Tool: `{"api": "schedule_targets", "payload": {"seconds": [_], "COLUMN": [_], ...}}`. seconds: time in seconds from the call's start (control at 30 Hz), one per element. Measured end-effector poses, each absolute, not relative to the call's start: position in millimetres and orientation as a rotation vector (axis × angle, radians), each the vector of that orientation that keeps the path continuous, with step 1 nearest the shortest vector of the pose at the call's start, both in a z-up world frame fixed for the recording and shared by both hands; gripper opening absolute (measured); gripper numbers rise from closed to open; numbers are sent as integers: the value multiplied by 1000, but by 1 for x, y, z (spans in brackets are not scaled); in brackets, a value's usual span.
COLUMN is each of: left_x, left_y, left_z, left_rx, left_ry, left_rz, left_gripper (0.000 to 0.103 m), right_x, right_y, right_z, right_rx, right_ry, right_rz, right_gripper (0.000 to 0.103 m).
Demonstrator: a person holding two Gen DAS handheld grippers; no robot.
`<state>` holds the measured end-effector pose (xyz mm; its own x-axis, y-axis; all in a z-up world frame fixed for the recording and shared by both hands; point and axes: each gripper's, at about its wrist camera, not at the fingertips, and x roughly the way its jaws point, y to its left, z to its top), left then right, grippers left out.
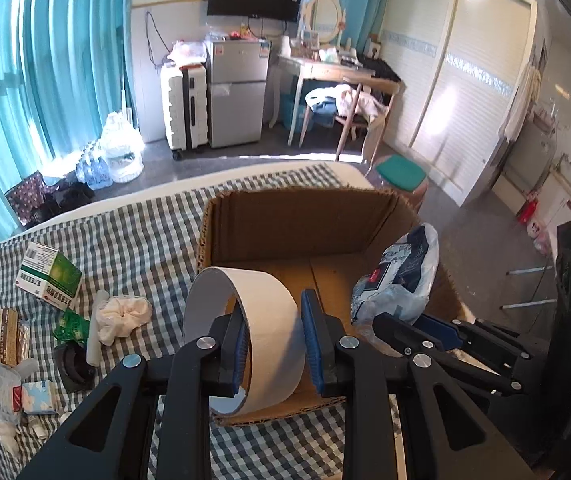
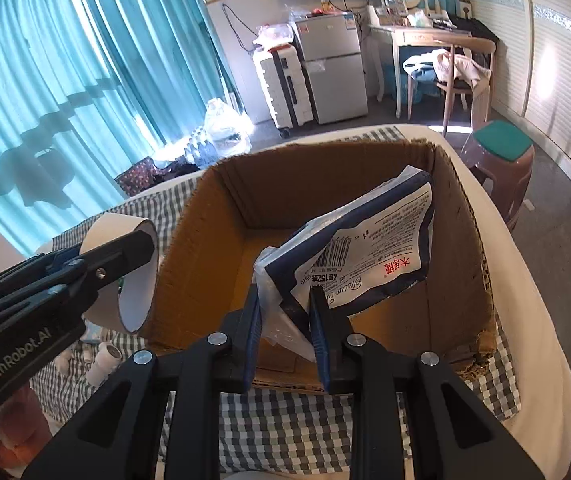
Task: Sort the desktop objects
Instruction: 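Carry the tape roll and wipe pack into the cardboard box and release both, then grasp the white plastic bottle with the left tool while the right tool grasps a white tube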
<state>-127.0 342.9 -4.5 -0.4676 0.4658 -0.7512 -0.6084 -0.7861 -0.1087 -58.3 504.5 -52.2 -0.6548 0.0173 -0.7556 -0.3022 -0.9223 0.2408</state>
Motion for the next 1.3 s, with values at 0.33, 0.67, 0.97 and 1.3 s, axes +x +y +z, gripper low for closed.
{"api": "schedule_targets", "payload": {"seconds": [0.33,0.67,0.97,1.3], "left_x": [-129,-127,-122,-96], "left_y": [355,313,179,9], "left_z": [-21,6,32,-4], "left_rx": [-1062,-1042,-1057,-1161], "left_ry": [326,324,258,148], "left_rz": [2238,2304,2538,2846], "left_gripper": [89,93,100,103], "right_x": [-60,-37,-16,-12], "right_y": [514,511,449,348], "right_z": [-71,-52,-10,0], "right_rx": [-1210,-1123,-1051,-966], "right_ry": [512,509,438,424], "right_rz": [2578,2534,2690,2919], "right_gripper": [58,77,77,79]}}
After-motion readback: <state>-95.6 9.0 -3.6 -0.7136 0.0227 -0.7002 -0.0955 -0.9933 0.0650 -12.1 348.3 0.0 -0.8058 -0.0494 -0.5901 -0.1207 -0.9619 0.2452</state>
